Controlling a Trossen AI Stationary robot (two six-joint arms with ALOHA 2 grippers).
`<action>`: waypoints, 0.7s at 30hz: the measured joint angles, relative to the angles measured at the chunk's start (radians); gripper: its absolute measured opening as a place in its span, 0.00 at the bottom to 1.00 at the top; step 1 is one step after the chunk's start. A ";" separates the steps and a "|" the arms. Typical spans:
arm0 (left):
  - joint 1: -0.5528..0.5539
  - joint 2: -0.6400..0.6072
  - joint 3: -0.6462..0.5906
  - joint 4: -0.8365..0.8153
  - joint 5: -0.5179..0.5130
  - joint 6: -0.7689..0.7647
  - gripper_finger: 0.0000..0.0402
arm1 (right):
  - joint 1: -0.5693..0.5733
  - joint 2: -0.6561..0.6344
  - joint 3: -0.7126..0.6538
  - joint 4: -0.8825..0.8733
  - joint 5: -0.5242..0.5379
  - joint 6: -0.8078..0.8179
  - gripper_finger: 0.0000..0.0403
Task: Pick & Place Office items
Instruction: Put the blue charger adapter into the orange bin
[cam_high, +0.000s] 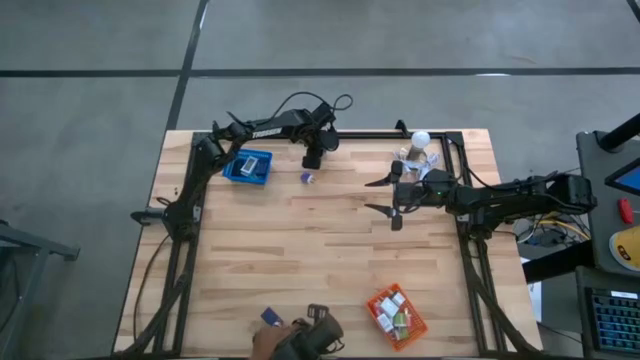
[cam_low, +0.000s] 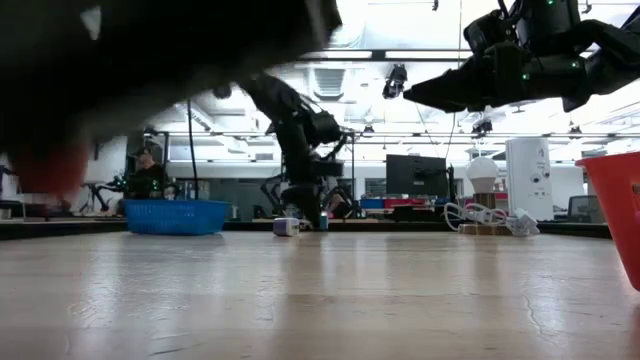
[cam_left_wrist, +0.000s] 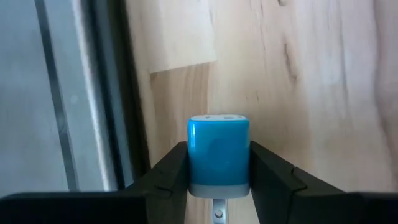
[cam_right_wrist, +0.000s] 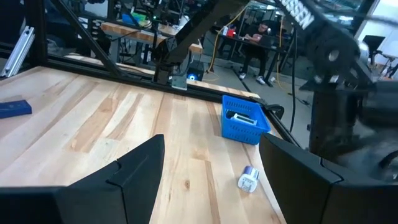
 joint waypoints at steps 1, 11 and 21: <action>-0.001 -0.013 0.000 -0.004 0.000 -0.016 0.32 | 0.000 0.000 0.000 -0.003 0.000 0.000 0.64; -0.066 -0.292 -0.142 0.160 0.165 -0.167 0.32 | 0.001 0.002 0.000 0.008 -0.002 0.000 0.64; -0.138 -0.687 -0.738 0.871 0.368 -0.445 0.32 | 0.003 0.002 -0.040 0.263 -0.062 0.030 0.64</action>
